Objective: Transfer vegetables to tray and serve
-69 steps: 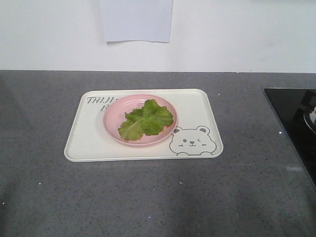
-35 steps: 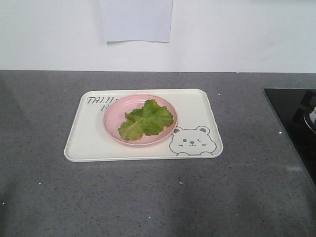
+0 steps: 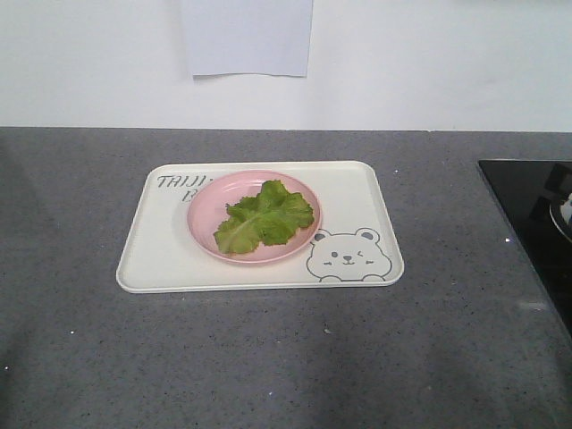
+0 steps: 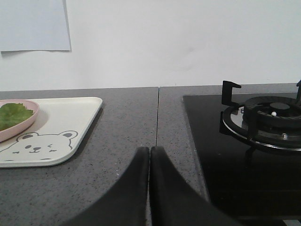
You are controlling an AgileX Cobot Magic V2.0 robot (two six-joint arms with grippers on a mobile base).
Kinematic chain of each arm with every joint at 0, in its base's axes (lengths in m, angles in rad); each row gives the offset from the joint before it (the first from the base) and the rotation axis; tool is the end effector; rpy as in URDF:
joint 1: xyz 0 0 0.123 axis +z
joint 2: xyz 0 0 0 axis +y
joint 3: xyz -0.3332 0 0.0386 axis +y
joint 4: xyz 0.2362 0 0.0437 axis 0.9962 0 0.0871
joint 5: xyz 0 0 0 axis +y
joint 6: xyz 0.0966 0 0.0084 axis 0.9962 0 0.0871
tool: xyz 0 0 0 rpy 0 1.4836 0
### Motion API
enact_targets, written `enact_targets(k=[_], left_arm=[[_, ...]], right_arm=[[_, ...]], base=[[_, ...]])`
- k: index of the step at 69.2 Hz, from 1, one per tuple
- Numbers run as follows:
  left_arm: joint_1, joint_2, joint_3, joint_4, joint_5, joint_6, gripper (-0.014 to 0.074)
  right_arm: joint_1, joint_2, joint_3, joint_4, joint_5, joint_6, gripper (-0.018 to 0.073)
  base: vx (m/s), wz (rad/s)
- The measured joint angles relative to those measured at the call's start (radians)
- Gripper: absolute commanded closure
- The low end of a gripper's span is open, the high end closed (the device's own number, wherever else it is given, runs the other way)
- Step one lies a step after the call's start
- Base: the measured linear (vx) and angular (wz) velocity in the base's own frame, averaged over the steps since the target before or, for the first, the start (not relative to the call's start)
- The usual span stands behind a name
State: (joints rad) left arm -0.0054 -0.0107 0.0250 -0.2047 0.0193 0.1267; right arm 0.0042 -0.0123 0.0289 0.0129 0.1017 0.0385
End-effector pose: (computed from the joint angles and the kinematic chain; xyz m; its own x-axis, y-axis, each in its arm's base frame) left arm 0.0000 -0.0004 0.2035 0.0531 -0.0782 -0.9955 0.0135 0.9969 -0.0776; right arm 0.0002 0.0001 0.1942 -0.0313 0.0512 -0.9982 -0.0039 0.9987 0.0513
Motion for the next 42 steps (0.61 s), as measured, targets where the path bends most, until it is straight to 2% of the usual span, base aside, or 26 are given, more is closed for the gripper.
enact_targets(k=[42], left_arm=[[0.000, 0.000, 0.000, 0.000, 0.000, 0.000, 0.0603]], right_arm=[[0.000, 0.000, 0.000, 0.000, 0.001, 0.000, 0.0564]], base=[[0.00, 0.00]])
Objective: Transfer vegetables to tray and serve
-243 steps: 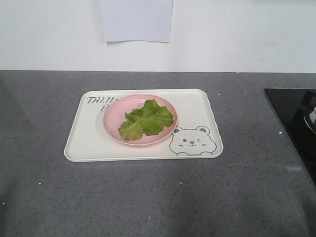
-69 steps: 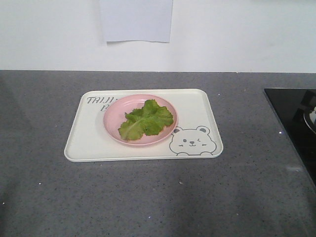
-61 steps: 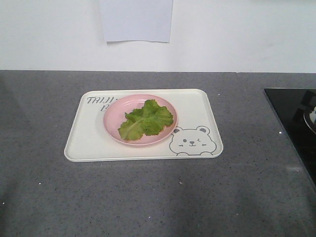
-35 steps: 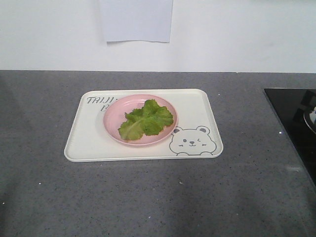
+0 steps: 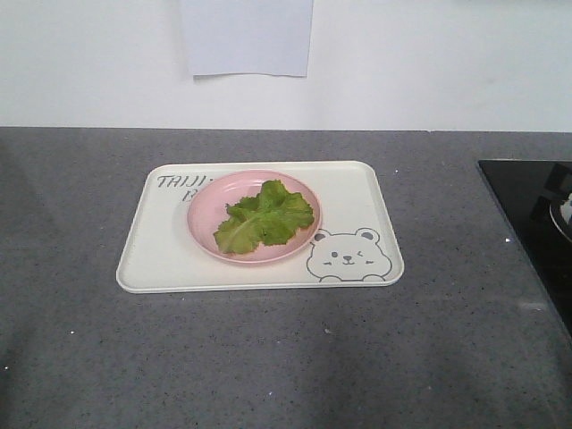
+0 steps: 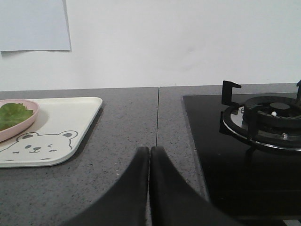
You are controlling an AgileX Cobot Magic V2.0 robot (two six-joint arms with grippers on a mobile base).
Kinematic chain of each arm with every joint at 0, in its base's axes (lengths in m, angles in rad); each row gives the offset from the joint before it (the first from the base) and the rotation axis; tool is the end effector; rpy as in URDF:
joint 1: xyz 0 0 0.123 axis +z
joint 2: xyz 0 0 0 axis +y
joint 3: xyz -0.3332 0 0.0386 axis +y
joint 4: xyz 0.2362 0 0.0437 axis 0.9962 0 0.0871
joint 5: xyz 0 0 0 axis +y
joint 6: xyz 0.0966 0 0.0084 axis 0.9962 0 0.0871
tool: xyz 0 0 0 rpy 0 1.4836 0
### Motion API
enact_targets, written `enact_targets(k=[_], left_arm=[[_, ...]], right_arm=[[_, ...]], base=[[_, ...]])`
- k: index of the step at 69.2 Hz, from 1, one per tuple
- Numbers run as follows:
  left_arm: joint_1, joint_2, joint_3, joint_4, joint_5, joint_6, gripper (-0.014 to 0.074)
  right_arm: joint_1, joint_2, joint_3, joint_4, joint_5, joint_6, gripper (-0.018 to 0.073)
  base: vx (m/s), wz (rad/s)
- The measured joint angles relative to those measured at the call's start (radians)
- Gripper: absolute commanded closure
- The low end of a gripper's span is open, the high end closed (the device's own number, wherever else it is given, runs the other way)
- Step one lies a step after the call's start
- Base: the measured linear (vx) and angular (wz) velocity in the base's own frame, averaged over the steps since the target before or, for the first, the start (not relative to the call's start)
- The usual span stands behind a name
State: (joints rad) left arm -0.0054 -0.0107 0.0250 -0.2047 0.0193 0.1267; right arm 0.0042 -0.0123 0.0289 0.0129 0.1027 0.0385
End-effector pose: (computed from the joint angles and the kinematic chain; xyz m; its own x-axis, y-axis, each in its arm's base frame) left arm 0.0000 -0.0004 0.2035 0.0531 -0.0782 -0.9955 0.0135 0.9969 -0.0776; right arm 0.0002 0.0001 0.1941 -0.0323 0.0512 -0.9982 -0.0039 0.9987 0.0513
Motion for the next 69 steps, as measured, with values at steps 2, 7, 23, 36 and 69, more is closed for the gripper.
enact_targets(k=[2, 7, 23, 36, 69], left_arm=[[0.000, 0.000, 0.000, 0.000, 0.000, 0.000, 0.0603], [0.000, 0.000, 0.000, 0.000, 0.000, 0.000, 0.0603], [0.000, 0.000, 0.000, 0.000, 0.000, 0.000, 0.0603], [0.000, 0.000, 0.000, 0.000, 0.000, 0.000, 0.0603], [0.000, 0.000, 0.000, 0.000, 0.000, 0.000, 0.0603]], right_arm=[[0.000, 0.000, 0.000, 0.000, 0.000, 0.000, 0.0564], [0.000, 0.000, 0.000, 0.000, 0.000, 0.000, 0.0564], [0.000, 0.000, 0.000, 0.000, 0.000, 0.000, 0.0564], [0.000, 0.000, 0.000, 0.000, 0.000, 0.000, 0.0564], [0.000, 0.000, 0.000, 0.000, 0.000, 0.000, 0.0564]], base=[[0.00, 0.00], [0.00, 0.00], [0.00, 0.00], [0.00, 0.00], [0.00, 0.00]])
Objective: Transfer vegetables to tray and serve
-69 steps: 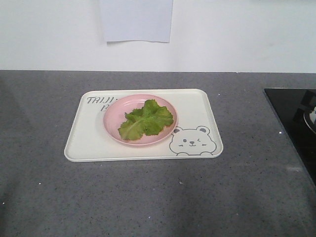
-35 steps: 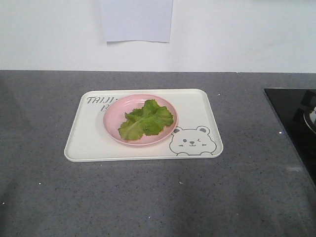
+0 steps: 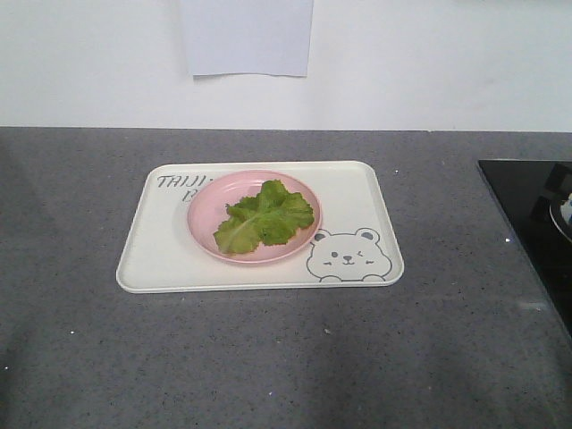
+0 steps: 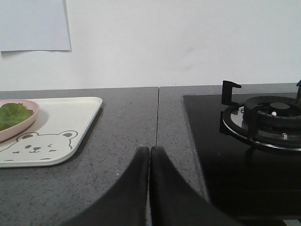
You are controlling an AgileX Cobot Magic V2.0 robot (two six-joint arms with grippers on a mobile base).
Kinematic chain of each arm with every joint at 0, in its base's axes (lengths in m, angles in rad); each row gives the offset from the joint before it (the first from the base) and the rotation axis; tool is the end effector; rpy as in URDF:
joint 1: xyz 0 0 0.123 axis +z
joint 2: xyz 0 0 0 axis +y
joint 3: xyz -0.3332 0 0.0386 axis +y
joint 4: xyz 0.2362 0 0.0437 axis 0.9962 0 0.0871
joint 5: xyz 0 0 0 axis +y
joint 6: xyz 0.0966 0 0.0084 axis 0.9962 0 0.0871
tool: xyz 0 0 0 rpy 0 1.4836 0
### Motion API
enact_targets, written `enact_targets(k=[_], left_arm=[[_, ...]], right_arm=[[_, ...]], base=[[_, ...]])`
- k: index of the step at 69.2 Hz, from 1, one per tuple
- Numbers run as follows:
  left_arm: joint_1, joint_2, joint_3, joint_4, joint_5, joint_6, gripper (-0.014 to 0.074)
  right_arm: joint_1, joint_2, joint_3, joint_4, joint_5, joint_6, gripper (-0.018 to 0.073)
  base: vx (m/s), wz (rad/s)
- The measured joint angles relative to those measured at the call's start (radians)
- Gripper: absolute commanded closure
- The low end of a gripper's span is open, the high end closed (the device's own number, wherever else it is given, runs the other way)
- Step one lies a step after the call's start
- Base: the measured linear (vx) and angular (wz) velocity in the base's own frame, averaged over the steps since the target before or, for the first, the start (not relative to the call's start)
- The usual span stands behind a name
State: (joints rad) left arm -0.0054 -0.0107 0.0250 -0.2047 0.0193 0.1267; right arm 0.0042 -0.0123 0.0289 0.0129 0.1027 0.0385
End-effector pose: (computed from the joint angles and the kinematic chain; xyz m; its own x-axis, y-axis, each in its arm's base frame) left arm 0.0000 -0.0004 0.2035 0.0531 -0.0782 -0.9955 0.0135 0.9969 -0.0776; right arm 0.0002 0.0001 0.1941 -0.0323 0.0512 -0.9982 -0.0039 0.9987 0.0513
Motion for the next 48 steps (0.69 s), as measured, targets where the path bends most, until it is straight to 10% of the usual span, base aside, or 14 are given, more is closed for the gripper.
enact_targets(k=[48], left_arm=[[0.000, 0.000, 0.000, 0.000, 0.000, 0.000, 0.0603]], right_arm=[[0.000, 0.000, 0.000, 0.000, 0.000, 0.000, 0.0564]], base=[[0.00, 0.00]])
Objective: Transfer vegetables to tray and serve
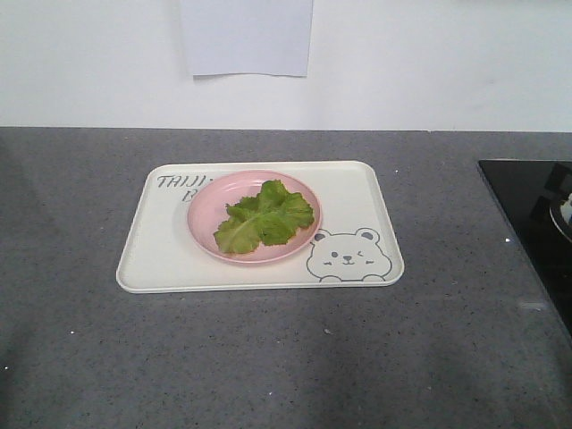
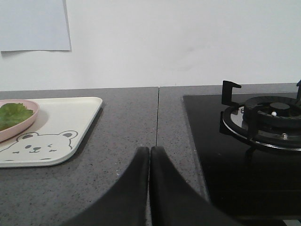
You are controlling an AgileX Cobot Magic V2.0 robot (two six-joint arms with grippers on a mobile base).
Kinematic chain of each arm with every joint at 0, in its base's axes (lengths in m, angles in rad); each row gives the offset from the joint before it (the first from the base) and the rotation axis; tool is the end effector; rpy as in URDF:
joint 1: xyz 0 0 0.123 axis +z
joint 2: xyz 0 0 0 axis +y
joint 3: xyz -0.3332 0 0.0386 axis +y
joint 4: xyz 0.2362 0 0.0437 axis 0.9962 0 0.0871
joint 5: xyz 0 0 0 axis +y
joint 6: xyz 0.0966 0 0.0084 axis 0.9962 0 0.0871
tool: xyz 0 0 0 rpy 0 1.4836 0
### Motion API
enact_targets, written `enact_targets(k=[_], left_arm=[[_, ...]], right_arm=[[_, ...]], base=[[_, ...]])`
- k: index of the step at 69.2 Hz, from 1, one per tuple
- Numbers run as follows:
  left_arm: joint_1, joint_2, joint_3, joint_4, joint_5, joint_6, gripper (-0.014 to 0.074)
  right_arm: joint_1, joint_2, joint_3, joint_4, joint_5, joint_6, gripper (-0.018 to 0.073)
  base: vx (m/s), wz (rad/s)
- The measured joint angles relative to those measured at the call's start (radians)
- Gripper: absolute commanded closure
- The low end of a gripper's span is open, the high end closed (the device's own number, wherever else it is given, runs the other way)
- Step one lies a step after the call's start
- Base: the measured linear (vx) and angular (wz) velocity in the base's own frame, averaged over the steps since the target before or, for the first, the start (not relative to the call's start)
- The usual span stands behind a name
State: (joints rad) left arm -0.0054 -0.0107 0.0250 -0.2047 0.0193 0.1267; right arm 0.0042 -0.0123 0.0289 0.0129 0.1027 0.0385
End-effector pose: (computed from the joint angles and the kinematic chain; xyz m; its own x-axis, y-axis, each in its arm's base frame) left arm 0.0000 -0.0004 0.2035 0.0531 -0.0782 -0.9955 0.0135 0.9969 -0.0776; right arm 0.0002 0.0001 0.1941 -0.0323 0.0512 -0.9982 -0.0039 0.9987 0.0513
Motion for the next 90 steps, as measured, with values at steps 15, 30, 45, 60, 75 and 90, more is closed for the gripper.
enact_targets(k=[15, 30, 45, 60, 75, 90], left_arm=[[0.000, 0.000, 0.000, 0.000, 0.000, 0.000, 0.0603], [0.000, 0.000, 0.000, 0.000, 0.000, 0.000, 0.0603], [0.000, 0.000, 0.000, 0.000, 0.000, 0.000, 0.0603], [0.000, 0.000, 0.000, 0.000, 0.000, 0.000, 0.0603], [0.000, 0.000, 0.000, 0.000, 0.000, 0.000, 0.0603], [0.000, 0.000, 0.000, 0.000, 0.000, 0.000, 0.0603]], right_arm=[[0.000, 0.000, 0.000, 0.000, 0.000, 0.000, 0.0564], [0.000, 0.000, 0.000, 0.000, 0.000, 0.000, 0.0564], [0.000, 0.000, 0.000, 0.000, 0.000, 0.000, 0.0564], [0.000, 0.000, 0.000, 0.000, 0.000, 0.000, 0.0564], [0.000, 0.000, 0.000, 0.000, 0.000, 0.000, 0.0564], [0.000, 0.000, 0.000, 0.000, 0.000, 0.000, 0.0564]], base=[[0.00, 0.00], [0.00, 0.00], [0.00, 0.00], [0.00, 0.00], [0.00, 0.00], [0.00, 0.00]])
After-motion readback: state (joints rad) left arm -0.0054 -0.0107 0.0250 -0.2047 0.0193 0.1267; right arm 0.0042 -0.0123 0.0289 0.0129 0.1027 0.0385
